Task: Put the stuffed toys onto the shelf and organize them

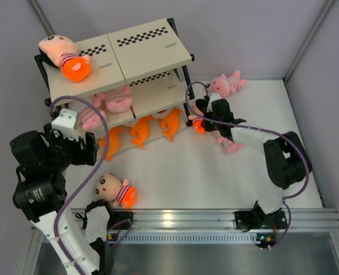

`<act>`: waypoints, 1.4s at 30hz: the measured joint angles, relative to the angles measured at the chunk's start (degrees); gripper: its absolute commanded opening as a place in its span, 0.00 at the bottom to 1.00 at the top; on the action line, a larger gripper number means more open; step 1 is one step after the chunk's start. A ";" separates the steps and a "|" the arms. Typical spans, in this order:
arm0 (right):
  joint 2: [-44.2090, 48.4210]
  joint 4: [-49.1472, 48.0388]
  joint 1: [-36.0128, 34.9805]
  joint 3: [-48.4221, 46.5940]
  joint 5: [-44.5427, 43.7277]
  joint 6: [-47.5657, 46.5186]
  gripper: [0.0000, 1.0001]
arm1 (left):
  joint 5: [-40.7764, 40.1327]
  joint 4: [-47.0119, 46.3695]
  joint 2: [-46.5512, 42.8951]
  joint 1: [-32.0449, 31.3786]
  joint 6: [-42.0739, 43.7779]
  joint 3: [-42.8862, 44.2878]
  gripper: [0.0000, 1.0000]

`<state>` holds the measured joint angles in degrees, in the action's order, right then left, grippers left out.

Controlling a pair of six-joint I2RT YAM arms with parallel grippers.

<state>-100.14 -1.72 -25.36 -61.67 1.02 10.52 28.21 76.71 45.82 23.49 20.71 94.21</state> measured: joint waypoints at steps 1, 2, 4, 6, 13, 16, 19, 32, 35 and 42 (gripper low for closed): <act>2.01 0.48 0.00 1.51 -0.37 0.17 0.00 | 1.20 0.11 0.00 0.00 0.39 -0.79 0.85; 5.86 1.68 0.00 4.00 -0.87 0.52 0.00 | 2.56 0.13 -0.11 0.00 0.70 -1.75 0.84; 13.66 4.92 0.00 7.74 -0.48 1.16 0.00 | 5.01 0.52 -0.22 0.00 1.57 -3.54 0.83; 23.10 9.11 0.04 9.73 2.10 2.19 0.00 | 7.37 0.72 -0.17 0.02 2.34 -5.09 0.83; 47.25 17.75 -0.17 8.24 22.99 5.99 0.00 | 12.31 0.96 1.40 0.04 6.36 -7.91 0.87; 50.80 17.62 -1.09 7.06 34.93 9.94 0.00 | 15.93 1.01 1.64 0.04 7.80 -9.51 0.90; 50.82 16.06 -4.20 6.45 43.10 14.34 0.00 | 20.13 1.05 1.27 0.04 8.90 -10.12 0.93; 28.48 2.36 -28.22 -7.91 48.50 22.38 0.00 | 31.26 1.05 -5.99 -0.02 13.73 -13.90 0.96; 25.79 0.31 -29.24 -10.49 48.96 22.91 0.00 | 32.65 1.01 -6.01 -0.35 14.27 -13.92 0.96; 22.67 -1.01 -29.40 -13.55 51.28 23.19 0.00 | 39.10 0.96 -6.01 -0.39 15.23 -13.16 0.98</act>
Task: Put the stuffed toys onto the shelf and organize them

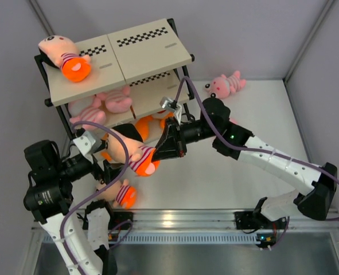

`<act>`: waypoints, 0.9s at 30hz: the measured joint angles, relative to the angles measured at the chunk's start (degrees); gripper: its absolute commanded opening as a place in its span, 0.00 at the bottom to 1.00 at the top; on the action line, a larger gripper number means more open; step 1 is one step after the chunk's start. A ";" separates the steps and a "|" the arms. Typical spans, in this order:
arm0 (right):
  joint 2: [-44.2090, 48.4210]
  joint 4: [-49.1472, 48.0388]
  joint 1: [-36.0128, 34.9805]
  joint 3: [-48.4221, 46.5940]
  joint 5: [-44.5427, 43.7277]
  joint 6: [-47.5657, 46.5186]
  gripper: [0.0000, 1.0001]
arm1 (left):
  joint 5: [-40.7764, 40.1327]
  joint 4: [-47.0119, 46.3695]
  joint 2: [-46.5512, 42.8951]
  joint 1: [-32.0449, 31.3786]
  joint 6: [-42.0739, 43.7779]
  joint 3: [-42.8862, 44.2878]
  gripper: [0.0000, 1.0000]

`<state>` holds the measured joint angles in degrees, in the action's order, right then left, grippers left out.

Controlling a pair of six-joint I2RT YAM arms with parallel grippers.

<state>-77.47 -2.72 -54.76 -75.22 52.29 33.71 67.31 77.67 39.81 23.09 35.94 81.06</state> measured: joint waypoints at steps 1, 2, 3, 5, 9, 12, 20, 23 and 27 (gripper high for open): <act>-0.26 -0.07 -0.02 -0.13 0.22 -0.02 0.00 | 0.74 0.00 0.00 0.00 0.07 0.15 0.98; -0.52 -0.28 -0.02 -0.22 0.50 -0.02 0.00 | 1.31 0.00 0.02 0.00 0.09 0.28 0.98; -0.79 -0.59 -0.02 -0.22 0.81 -0.04 0.00 | 1.86 0.02 0.00 0.00 0.17 0.42 0.98; -1.29 -0.76 -0.02 -0.22 1.53 -0.07 0.00 | 2.62 0.02 0.02 0.00 0.42 0.66 0.86; -2.01 -1.16 -0.02 -0.22 2.34 -0.04 0.00 | 4.50 0.11 0.17 0.00 1.40 0.98 0.40; -2.19 -1.88 -0.02 -0.22 2.38 -0.09 0.00 | 5.66 0.35 0.33 0.00 1.66 1.62 0.00; -1.86 4.09 -0.33 -0.37 -3.15 -6.51 0.67 | 0.33 0.35 0.33 -0.09 0.92 0.85 0.00; -0.15 11.34 -0.66 -0.55 -12.96 -13.25 0.75 | -4.92 0.39 0.61 -0.09 -0.28 -1.36 0.00; 5.90 14.32 -1.51 2.29 -26.03 -23.41 0.78 | -10.27 0.39 2.84 -0.09 -1.77 -3.45 0.00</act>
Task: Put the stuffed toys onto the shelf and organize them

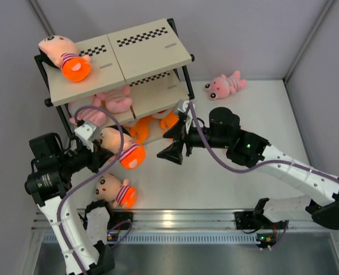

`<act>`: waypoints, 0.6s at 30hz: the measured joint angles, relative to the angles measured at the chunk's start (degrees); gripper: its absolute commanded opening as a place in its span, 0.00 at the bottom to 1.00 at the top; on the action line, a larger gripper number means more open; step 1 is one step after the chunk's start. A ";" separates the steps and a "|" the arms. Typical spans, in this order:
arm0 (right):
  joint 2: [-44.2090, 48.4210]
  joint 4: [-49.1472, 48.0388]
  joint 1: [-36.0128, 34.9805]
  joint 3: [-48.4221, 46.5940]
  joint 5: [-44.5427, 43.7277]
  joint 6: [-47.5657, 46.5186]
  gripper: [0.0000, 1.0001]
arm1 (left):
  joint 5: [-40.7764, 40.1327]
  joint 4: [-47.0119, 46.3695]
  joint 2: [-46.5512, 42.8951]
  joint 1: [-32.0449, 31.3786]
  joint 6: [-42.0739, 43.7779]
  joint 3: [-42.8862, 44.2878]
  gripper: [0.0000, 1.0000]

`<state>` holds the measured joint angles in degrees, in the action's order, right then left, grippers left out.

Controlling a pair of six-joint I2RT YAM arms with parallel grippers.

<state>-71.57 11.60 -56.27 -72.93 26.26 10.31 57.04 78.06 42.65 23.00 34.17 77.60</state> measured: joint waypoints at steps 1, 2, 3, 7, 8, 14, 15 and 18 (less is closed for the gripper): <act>1.73 0.33 -0.96 0.72 -2.82 -2.97 0.78 | -1.11 0.02 0.76 0.00 -0.24 -0.33 0.00; 3.21 0.61 -2.27 1.07 -5.53 -5.77 0.78 | -1.90 0.02 1.49 0.00 -0.46 -0.52 0.00; 4.48 0.63 -3.98 1.22 -8.09 -9.01 0.78 | -2.62 0.00 2.05 0.00 -0.66 -0.59 0.00; 6.23 0.46 -10.67 1.20 -14.84 -19.10 0.78 | -4.28 -0.02 2.60 0.00 -1.27 -0.59 0.00; 6.19 0.48 -11.74 1.20 -15.69 -20.96 0.78 | -4.50 -0.02 2.51 0.00 -1.29 -0.59 0.00; 3.78 -0.37 -16.06 1.20 -19.50 -30.05 0.79 | -4.92 0.02 1.05 0.00 -1.33 -0.57 0.00; 2.93 -0.46 -16.63 1.18 -20.00 -31.19 0.79 | -4.94 0.00 1.03 0.00 -1.33 -0.59 0.00; -0.28 -0.52 -18.82 0.57 -21.18 -34.12 0.80 | -5.14 0.02 1.09 0.00 -1.49 -0.57 0.00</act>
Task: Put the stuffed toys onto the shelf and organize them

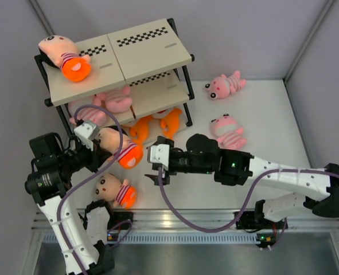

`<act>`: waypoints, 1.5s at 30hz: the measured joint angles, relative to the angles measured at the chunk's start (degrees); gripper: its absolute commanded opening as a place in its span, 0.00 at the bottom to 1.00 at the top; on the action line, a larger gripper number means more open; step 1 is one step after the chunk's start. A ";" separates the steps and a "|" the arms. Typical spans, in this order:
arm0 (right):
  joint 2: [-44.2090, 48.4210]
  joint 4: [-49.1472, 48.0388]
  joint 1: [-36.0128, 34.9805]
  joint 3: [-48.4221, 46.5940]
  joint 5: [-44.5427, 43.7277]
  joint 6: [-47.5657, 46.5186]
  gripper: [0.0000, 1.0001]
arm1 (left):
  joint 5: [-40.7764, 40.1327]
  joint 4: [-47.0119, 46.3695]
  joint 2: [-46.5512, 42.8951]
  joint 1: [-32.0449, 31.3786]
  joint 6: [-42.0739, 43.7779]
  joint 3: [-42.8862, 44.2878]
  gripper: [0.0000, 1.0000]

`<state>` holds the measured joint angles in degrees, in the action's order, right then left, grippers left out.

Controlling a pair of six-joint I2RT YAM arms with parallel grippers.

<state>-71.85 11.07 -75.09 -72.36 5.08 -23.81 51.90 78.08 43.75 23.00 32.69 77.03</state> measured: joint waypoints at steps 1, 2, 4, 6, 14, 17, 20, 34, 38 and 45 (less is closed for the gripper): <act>-0.96 -0.04 -0.74 -0.09 -0.22 -0.79 0.80 | -0.02 -0.02 0.00 0.00 0.00 0.00 0.00; -1.62 -0.02 -1.29 -0.09 -0.50 -1.31 0.80 | -0.02 -0.02 0.00 0.00 -0.02 -0.02 0.00; -3.21 0.04 -2.23 -0.48 -1.40 -2.21 0.80 | 0.07 -0.02 0.00 0.00 -0.02 0.00 0.00; -4.96 0.02 -2.62 -1.38 -2.99 -2.75 0.79 | 0.11 -0.02 0.02 0.00 -0.02 0.00 0.00; -9.99 -0.28 -2.71 -4.90 -10.01 -2.60 0.00 | -0.70 -0.02 0.02 0.00 0.00 0.00 0.00; -10.01 -1.09 -2.71 -5.07 -11.74 -1.62 0.00 | -0.85 -0.02 0.00 0.00 0.00 0.00 0.00; -9.88 -1.73 -2.71 -5.03 -13.07 -0.96 0.00 | -1.40 -0.04 -0.11 0.00 -0.04 0.00 0.07; -3.93 2.82 -2.25 -6.25 -13.42 6.14 0.00 | -7.67 0.42 -1.79 -0.04 -3.43 10.19 0.74; -2.21 5.33 -0.63 -6.56 -12.28 8.79 0.00 | -9.64 -0.02 0.11 -0.04 -3.56 20.00 0.84; 0.83 8.28 5.14 -11.89 -6.54 13.16 0.00 | -19.69 0.00 0.00 -0.13 -4.55 31.12 0.86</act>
<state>-71.02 19.35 -69.95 -84.25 -1.45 -10.66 32.21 78.08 43.75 22.87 28.14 108.16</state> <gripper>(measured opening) 0.009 0.861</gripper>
